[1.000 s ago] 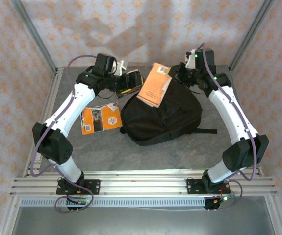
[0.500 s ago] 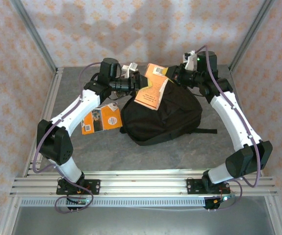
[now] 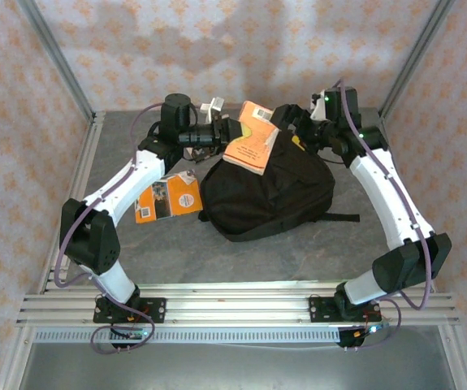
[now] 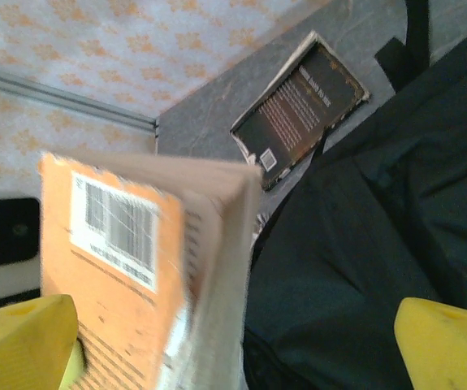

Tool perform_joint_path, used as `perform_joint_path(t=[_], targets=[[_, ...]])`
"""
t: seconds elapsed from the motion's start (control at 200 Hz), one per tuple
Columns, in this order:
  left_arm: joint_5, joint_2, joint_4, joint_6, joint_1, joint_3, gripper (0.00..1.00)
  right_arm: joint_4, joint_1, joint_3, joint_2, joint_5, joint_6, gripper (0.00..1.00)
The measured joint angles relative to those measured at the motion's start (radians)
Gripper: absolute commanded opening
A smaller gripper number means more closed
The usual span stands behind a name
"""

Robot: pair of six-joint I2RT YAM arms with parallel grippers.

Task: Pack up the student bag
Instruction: Rotate the book.

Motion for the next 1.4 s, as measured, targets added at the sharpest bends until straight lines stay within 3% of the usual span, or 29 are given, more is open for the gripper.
perform_joint_path(t=[0.2, 0.26, 0.4, 0.53, 0.605, 0.681, 0.766, 0.866, 0.986, 1.146, 1.401], targets=[[-0.01, -0.003, 0.14, -0.131, 0.007, -0.026, 0.0, 0.248, -0.004, -0.173, -0.022, -0.163, 0.203, 1.0], [-0.016, -0.003, 0.188, -0.172, 0.011, -0.038, 0.0, 0.356, -0.005, -0.208, -0.021, -0.208, 0.279, 0.95], [-0.018, -0.009, 0.228, -0.196, 0.011, -0.043, 0.0, 0.506, -0.001, -0.217, -0.016, -0.245, 0.37, 0.63], [-0.021, -0.025, 0.216, -0.18, 0.004, -0.063, 0.0, 0.625, -0.002, -0.217, -0.013, -0.264, 0.446, 0.45], [-0.032, -0.033, 0.167, -0.128, 0.002, -0.057, 0.0, 0.667, -0.005, -0.216, -0.004, -0.289, 0.468, 0.25], [-0.058, -0.04, 0.071, -0.059, -0.002, -0.029, 0.0, 0.657, -0.005, -0.21, 0.011, -0.3, 0.474, 0.12], [-0.086, -0.041, -0.055, 0.025, -0.002, 0.019, 0.3, 0.623, -0.006, -0.196, 0.027, -0.306, 0.448, 0.0], [-0.113, -0.041, -0.169, 0.09, -0.008, 0.059, 0.55, 0.56, 0.0, -0.17, 0.028, -0.268, 0.422, 0.0], [-0.168, -0.043, -0.182, 0.059, -0.014, 0.032, 0.69, 0.499, 0.005, -0.158, 0.0, -0.109, 0.416, 0.0], [-0.257, -0.05, -0.074, -0.075, -0.009, -0.076, 0.75, 0.47, 0.02, -0.195, -0.085, 0.167, 0.507, 0.0], [-0.362, -0.05, 0.12, -0.328, -0.009, -0.128, 0.77, 0.497, 0.093, -0.222, -0.105, 0.391, 0.651, 0.0]])
